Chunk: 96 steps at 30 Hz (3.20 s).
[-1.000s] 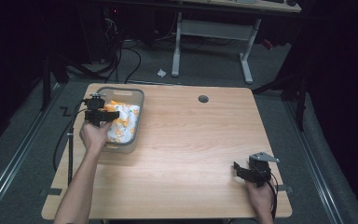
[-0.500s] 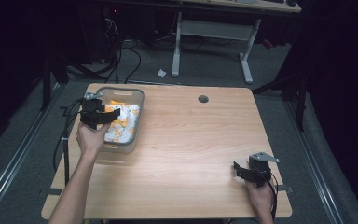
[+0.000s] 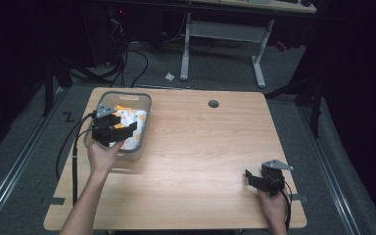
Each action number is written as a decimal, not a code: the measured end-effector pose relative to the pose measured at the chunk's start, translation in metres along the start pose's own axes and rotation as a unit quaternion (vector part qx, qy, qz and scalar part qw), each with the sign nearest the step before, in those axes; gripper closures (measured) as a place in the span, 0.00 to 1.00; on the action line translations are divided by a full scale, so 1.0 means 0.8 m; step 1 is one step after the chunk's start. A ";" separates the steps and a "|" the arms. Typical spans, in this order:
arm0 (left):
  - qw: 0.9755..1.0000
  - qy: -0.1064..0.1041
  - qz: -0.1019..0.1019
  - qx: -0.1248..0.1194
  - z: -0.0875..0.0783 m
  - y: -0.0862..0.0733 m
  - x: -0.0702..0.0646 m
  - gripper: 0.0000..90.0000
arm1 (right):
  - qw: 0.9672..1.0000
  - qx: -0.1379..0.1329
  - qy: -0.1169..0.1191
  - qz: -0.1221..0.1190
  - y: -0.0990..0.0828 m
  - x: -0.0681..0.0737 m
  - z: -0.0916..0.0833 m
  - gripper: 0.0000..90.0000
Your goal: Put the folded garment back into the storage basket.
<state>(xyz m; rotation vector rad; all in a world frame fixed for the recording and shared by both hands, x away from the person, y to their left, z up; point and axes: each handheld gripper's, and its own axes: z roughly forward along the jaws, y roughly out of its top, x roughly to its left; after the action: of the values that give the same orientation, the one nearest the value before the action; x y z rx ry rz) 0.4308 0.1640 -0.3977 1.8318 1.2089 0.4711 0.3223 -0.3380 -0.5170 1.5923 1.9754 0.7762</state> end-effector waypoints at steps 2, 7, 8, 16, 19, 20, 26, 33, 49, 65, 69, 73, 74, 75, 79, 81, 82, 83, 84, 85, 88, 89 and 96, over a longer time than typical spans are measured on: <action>1.000 -0.006 0.005 0.000 -0.001 -0.004 -0.007 0.37 | 1.000 0.000 0.000 0.000 0.000 0.000 0.000 0.32; 1.000 -0.008 0.021 0.003 0.001 -0.015 -0.021 0.37 | 1.000 0.000 0.000 0.001 0.000 0.000 0.000 0.32; 1.000 -0.009 0.021 0.004 0.002 -0.018 -0.023 0.37 | 1.000 0.001 0.000 0.001 0.000 0.000 0.000 0.32; 0.999 -0.016 0.027 0.007 0.005 -0.033 -0.038 0.37 | 1.000 0.000 -0.001 0.000 0.000 0.000 0.000 0.32; 0.999 -0.019 0.031 0.003 0.005 -0.037 -0.044 0.37 | 1.000 0.001 0.000 0.001 0.000 0.000 0.000 0.32; 0.999 -0.020 0.032 0.003 0.005 -0.039 -0.046 0.37 | 1.000 0.000 0.000 0.001 0.000 0.000 0.000 0.32; 0.999 -0.027 0.040 0.004 0.007 -0.048 -0.057 0.37 | 1.000 0.001 0.000 0.001 0.000 0.000 0.000 0.32; 0.998 -0.039 0.054 0.013 0.012 -0.058 -0.065 0.36 | 1.000 0.001 -0.001 0.001 0.000 0.000 0.000 0.32; 0.996 -0.061 0.062 0.019 0.019 -0.079 -0.083 0.36 | 1.000 0.000 0.000 0.000 0.000 0.000 0.000 0.32; 0.994 -0.078 0.066 0.037 0.032 -0.103 -0.100 0.36 | 1.000 0.000 0.000 0.002 0.000 0.000 0.000 0.32; 0.993 -0.086 0.068 0.045 0.036 -0.109 -0.103 0.36 | 1.000 0.000 0.000 0.000 0.000 0.000 0.000 0.32; 0.993 -0.088 0.070 0.048 0.040 -0.115 -0.107 0.36 | 1.000 0.000 0.000 0.000 0.000 0.000 0.000 0.32; 0.992 -0.089 0.069 0.049 0.041 -0.117 -0.107 0.36 | 1.000 0.000 0.000 0.000 0.000 0.000 0.000 0.32; 0.992 -0.089 0.069 0.050 0.041 -0.118 -0.107 0.36 | 1.000 0.000 -0.001 0.000 0.000 0.000 0.000 0.32; 0.992 -0.086 0.070 0.055 0.045 -0.123 -0.109 0.36 | 1.000 0.000 0.000 0.000 0.000 0.000 0.000 0.32; 0.992 -0.086 0.070 0.057 0.047 -0.126 -0.110 0.36 | 1.000 0.000 0.000 0.000 0.000 0.000 0.000 0.32; 0.992 -0.086 0.071 0.058 0.047 -0.127 -0.110 0.36 | 1.000 0.000 0.000 0.000 0.000 0.000 0.000 0.32; 0.992 -0.085 0.072 0.059 0.048 -0.128 -0.110 0.36 | 1.000 0.000 0.000 0.000 0.000 0.000 0.000 0.32; 0.992 -0.085 0.071 0.060 0.049 -0.129 -0.111 0.36 | 1.000 0.000 0.000 0.001 0.000 0.000 0.000 0.32; 0.992 -0.087 0.069 0.062 0.050 -0.130 -0.111 0.36 | 1.000 0.000 0.000 0.000 0.000 0.000 0.000 0.32; 0.992 -0.090 0.066 0.064 0.053 -0.132 -0.112 0.36 | 1.000 0.000 0.000 0.000 0.000 0.000 0.000 0.32; 0.992 -0.090 0.066 0.065 0.053 -0.133 -0.113 0.36 | 1.000 0.000 0.000 0.001 0.000 0.000 0.000 0.32; 0.992 -0.084 0.065 0.070 0.060 -0.138 -0.114 0.37 | 1.000 0.000 0.000 0.001 0.000 0.000 0.000 0.32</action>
<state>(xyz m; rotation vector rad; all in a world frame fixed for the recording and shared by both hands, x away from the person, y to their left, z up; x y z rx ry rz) 0.3618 0.0790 -0.5017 2.0354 1.0336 0.3032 0.3222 -0.3379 -0.5170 1.5940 1.9742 0.7757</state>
